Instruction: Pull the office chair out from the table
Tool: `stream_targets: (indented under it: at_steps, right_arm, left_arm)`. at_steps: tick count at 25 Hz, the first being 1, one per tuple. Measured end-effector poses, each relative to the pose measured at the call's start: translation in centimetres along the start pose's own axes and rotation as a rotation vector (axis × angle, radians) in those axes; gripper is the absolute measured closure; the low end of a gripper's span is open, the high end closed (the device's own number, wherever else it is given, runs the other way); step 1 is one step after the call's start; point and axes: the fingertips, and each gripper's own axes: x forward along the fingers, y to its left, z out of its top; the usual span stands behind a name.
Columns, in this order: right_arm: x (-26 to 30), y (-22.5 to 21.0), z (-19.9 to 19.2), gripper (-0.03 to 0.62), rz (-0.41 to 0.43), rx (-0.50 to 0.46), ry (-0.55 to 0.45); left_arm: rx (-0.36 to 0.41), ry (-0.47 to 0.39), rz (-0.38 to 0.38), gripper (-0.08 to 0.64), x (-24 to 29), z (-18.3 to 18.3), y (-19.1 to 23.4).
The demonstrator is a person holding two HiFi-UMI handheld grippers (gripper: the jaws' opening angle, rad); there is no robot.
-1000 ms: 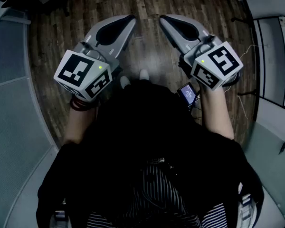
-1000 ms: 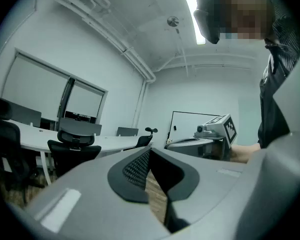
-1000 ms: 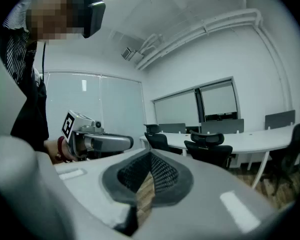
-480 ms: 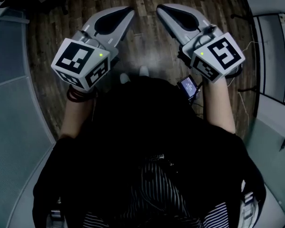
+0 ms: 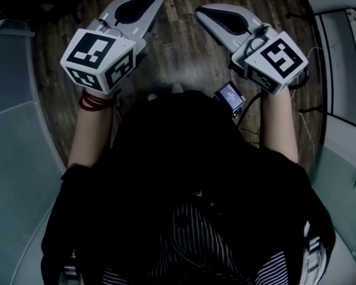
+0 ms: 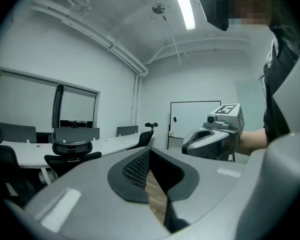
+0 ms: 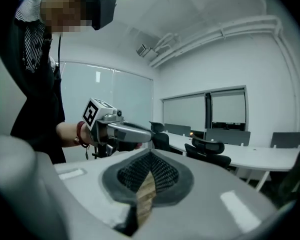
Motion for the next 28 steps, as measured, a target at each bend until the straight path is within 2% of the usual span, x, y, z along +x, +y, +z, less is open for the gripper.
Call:
stream_targets:
  at_steps: [4, 11, 17, 22, 28]
  right_arm:
    - [1.1, -2.2, -0.2, 0.591, 0.033, 0.014, -0.019]
    - [1.3, -1.9, -0.8, 0.591, 0.073, 0.035, -0.038]
    - [5.0, -4.1, -1.1, 0.591, 0.059, 0.074, -0.017]
    - [6.3, -4.6, -0.1, 0.591, 0.052, 0.035, -0.012]
    - [6.7, -5.9, 0.3, 0.591, 0.02, 0.053, -0.013]
  left_arm:
    - [-0.02, -0.001, 0.026, 0.558, 2.1, 0.0, 1.5]
    - [-0.024, 0.023, 0.077, 0.558, 1.2, -0.9, 1.0]
    - [-0.089, 0.034, 0.119, 0.558, 0.9, -2.3, 5.7]
    - [-0.08, 0.019, 0.094, 0.558, 1.3, -1.8, 7.5]
    - [-0.066, -0.011, 0.067, 0.558, 2.4, -0.6, 8.9]
